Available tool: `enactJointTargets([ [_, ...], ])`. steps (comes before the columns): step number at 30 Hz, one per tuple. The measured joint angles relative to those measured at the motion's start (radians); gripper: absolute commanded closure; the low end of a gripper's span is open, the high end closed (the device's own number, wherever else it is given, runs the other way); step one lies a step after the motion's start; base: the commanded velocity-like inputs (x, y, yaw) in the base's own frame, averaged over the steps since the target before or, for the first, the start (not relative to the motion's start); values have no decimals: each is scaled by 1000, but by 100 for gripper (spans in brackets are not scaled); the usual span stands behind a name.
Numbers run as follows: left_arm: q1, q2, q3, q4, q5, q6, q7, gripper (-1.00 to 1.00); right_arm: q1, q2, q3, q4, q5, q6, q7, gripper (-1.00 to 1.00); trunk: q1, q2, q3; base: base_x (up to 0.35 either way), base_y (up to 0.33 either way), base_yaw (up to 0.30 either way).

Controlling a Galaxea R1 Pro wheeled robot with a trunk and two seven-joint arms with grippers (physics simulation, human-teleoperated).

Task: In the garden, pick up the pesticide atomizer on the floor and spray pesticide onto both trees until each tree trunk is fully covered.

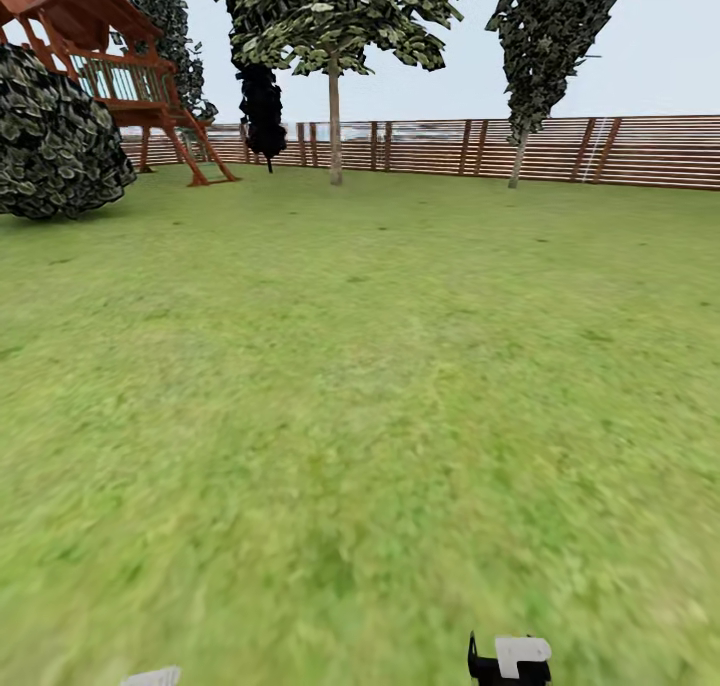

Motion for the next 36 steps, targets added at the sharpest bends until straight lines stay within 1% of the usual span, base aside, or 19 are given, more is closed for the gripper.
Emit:
enactJointTargets([
  [36, 0, -1, -1, 0, 0, 0, 0, 100, 0, 0, 0, 0, 0, 0, 0, -100, 0, 0, 0, 339, 0, 0],
])
